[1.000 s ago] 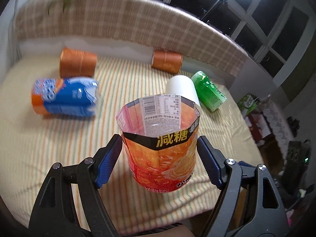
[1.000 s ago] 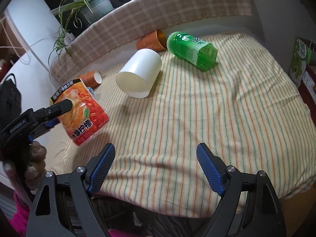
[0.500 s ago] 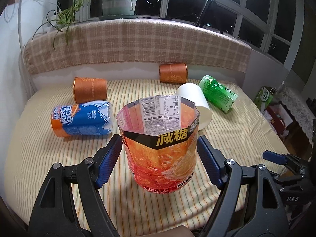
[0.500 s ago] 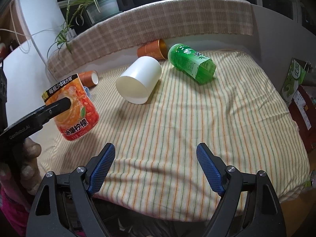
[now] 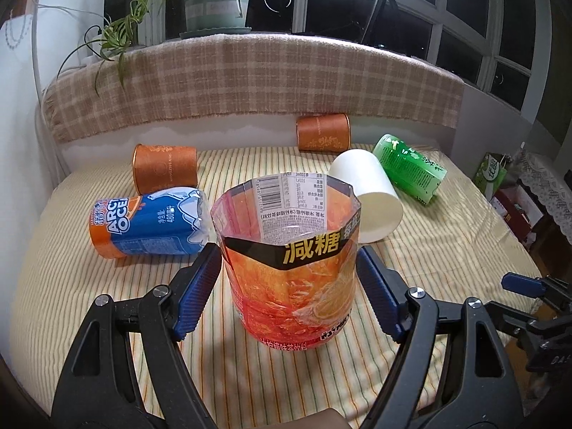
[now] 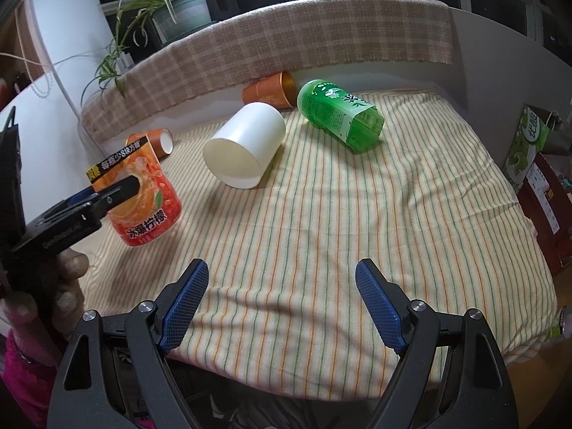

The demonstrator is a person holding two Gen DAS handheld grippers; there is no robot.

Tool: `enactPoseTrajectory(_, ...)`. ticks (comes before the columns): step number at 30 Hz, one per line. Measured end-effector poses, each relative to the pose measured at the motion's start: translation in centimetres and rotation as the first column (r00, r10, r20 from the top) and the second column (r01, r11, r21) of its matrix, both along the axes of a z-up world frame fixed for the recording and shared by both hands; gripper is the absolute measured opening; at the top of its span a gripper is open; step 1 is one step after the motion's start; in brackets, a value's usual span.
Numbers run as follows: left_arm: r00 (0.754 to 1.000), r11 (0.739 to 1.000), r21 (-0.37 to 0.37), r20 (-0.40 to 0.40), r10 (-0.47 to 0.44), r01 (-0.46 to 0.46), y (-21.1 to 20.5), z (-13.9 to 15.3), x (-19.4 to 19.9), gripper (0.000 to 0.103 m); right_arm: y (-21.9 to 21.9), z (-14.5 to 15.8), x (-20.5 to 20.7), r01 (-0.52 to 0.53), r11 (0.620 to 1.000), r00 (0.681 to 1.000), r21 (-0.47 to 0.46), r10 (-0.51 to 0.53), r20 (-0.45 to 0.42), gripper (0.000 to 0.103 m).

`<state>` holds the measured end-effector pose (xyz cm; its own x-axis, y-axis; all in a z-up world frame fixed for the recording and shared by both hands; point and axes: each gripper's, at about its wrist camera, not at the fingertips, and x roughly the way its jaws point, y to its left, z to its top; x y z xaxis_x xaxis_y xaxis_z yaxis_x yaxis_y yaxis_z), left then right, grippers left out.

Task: Flip cup upright
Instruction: 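Lower the upright jar onto the bedspread and open the left tool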

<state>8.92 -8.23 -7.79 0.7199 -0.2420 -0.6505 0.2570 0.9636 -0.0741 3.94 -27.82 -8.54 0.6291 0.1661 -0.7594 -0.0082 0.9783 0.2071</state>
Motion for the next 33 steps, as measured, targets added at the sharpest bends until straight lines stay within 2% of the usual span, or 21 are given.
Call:
enactPoseTrajectory(17,0.998,0.998,0.018,-0.021,-0.066,0.067,-0.8,-1.1,-1.9,0.080,0.1,-0.2,-0.1,-0.002,1.000,1.000,0.000,0.002,-0.005,0.085)
enactPoseTrajectory(24,0.996,0.996,0.009,-0.032,-0.084,0.085,-1.2,-1.0,-2.0,0.080,0.3,-0.1,0.0,-0.001,1.000,1.000,0.001,0.001,-0.008,0.085)
enactPoseTrajectory(33,0.991,0.993,-0.037,-0.060,-0.118,0.116,-1.0,-0.8,-2.0,0.084,0.2,-0.1,-0.1,0.003,1.000,1.000,0.000,-0.003,-0.006,0.085)
